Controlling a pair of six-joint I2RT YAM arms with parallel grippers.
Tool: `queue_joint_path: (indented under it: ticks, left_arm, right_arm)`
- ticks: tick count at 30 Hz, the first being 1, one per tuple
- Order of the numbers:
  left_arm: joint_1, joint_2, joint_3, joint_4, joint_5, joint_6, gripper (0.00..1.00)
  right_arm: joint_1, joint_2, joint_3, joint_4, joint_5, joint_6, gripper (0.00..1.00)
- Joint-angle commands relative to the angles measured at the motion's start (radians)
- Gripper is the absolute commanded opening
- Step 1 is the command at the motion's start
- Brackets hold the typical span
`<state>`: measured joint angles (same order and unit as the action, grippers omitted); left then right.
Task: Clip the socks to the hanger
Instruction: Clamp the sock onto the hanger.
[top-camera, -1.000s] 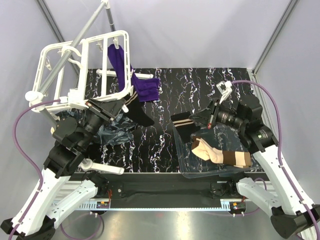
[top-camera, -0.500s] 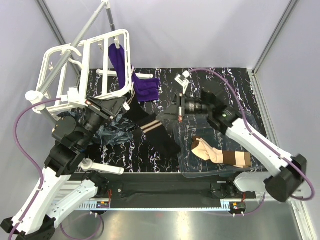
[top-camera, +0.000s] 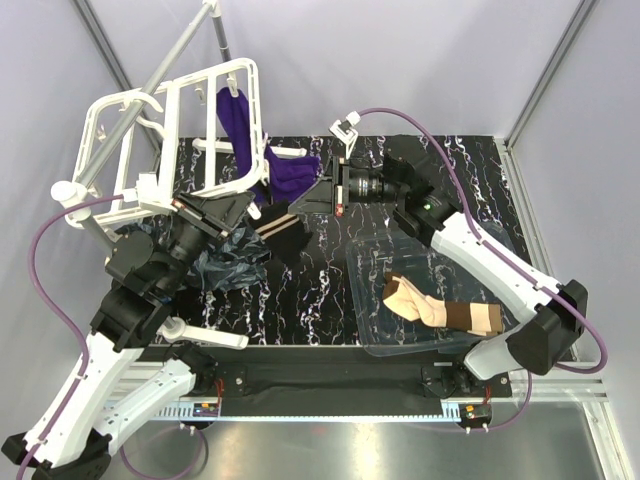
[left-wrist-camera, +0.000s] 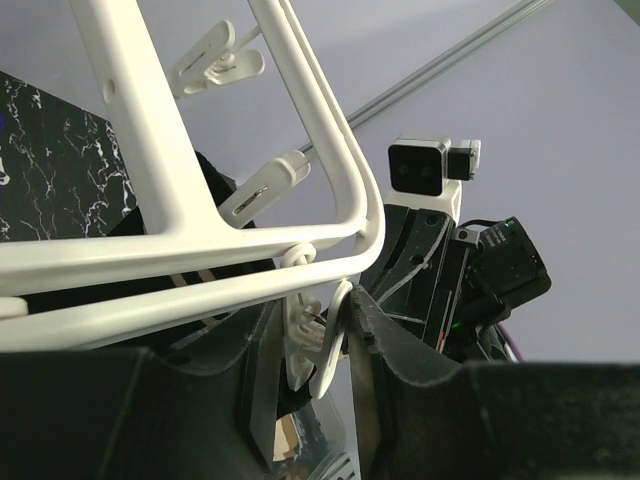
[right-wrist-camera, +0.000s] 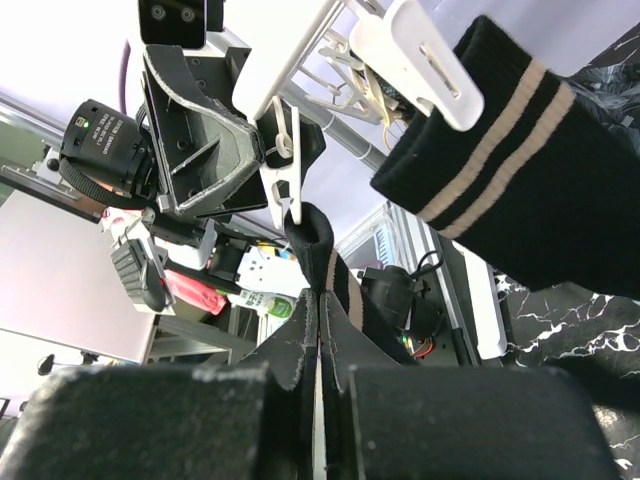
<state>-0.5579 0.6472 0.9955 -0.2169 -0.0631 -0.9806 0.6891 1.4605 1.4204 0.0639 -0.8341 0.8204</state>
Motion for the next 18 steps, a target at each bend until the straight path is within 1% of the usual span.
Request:
queue_joint_path:
  ticks: [1,10,18]
  left_arm:
    - [-0.002,0.014,0.022,0.054,0.057,-0.027,0.00]
    - [-0.002,0.009,0.012,0.057,0.057,-0.030,0.00]
    - [-0.002,0.012,0.006,0.063,0.057,-0.030,0.00]
  right_arm:
    - [0.016,0.015,0.049,0.036,-0.036,0.014,0.00]
    - [0.030,0.044,0.071,0.071,-0.037,0.040,0.00]
    - [0.046,0.057,0.092,0.070,-0.043,0.043,0.00]
